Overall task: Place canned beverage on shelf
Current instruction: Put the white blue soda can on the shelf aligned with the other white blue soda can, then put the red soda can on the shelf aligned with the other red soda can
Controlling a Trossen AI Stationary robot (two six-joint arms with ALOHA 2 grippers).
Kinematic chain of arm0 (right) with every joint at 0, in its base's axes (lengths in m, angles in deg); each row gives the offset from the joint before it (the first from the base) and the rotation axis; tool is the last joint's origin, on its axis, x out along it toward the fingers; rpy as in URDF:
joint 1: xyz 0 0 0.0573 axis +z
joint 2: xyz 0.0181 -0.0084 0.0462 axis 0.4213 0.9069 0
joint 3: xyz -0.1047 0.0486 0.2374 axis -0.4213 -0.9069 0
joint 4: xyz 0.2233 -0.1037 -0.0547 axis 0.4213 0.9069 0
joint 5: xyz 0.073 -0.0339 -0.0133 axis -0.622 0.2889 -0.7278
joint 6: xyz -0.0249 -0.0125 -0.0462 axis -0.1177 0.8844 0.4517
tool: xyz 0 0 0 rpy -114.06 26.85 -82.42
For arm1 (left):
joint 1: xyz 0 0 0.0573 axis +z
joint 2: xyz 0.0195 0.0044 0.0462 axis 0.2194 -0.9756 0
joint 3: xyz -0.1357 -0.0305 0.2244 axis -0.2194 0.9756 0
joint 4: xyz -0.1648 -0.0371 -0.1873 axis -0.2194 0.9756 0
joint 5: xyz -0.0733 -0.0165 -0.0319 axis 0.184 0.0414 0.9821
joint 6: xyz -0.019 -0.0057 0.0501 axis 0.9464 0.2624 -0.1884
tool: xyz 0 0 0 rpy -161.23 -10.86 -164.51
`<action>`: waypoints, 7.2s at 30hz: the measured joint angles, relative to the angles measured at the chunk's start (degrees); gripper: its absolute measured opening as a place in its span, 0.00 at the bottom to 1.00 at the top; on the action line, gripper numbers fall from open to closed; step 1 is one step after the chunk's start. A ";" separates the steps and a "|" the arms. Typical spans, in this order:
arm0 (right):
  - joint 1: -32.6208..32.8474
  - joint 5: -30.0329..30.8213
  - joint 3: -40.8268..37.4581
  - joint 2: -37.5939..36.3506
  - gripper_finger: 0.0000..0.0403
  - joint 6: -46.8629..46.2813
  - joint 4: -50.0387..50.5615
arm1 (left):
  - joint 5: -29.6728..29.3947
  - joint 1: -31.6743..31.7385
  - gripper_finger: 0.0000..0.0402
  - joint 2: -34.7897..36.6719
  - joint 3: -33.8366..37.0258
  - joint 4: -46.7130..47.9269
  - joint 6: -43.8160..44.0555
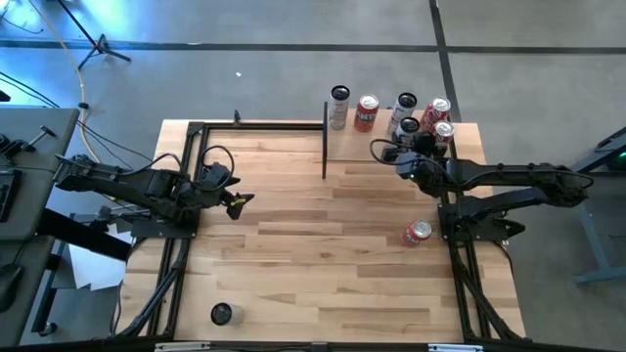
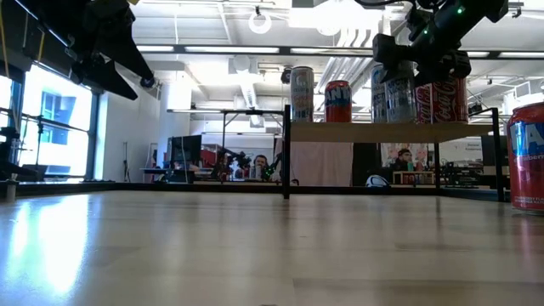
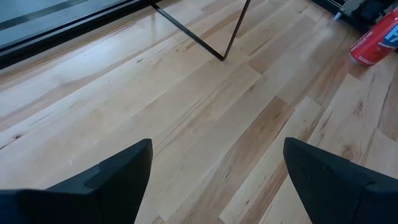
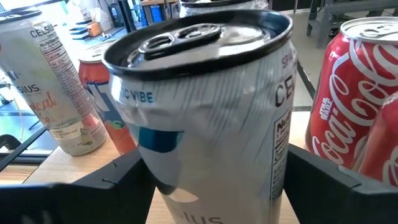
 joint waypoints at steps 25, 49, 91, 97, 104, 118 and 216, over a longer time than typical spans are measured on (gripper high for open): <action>1.53 0.21 -0.02 0.00 0.95 -2.54 0.71 | 0.00 -0.01 0.84 0.01 0.00 0.00 0.00; 12.44 -9.73 -0.02 -2.45 0.99 -25.11 21.58 | 0.00 -0.01 0.84 0.00 0.00 -0.01 0.00; 14.71 -61.04 19.39 -0.01 0.98 -31.39 59.24 | 0.01 -0.02 0.84 0.00 0.00 -0.02 -0.02; 14.71 -68.41 15.96 5.55 0.98 -27.35 58.35 | 0.01 0.00 0.84 0.01 0.00 0.00 0.00; 15.71 -72.18 12.90 8.26 0.98 -25.30 52.61 | 0.01 0.00 0.84 0.00 0.00 0.00 0.00; 23.14 -72.02 3.33 3.64 0.98 -37.23 42.43 | 0.01 -0.02 0.84 0.00 0.00 0.00 0.00; -0.24 -66.30 39.10 47.76 0.95 8.09 34.09 | 0.00 0.00 0.84 0.01 0.01 -0.01 0.00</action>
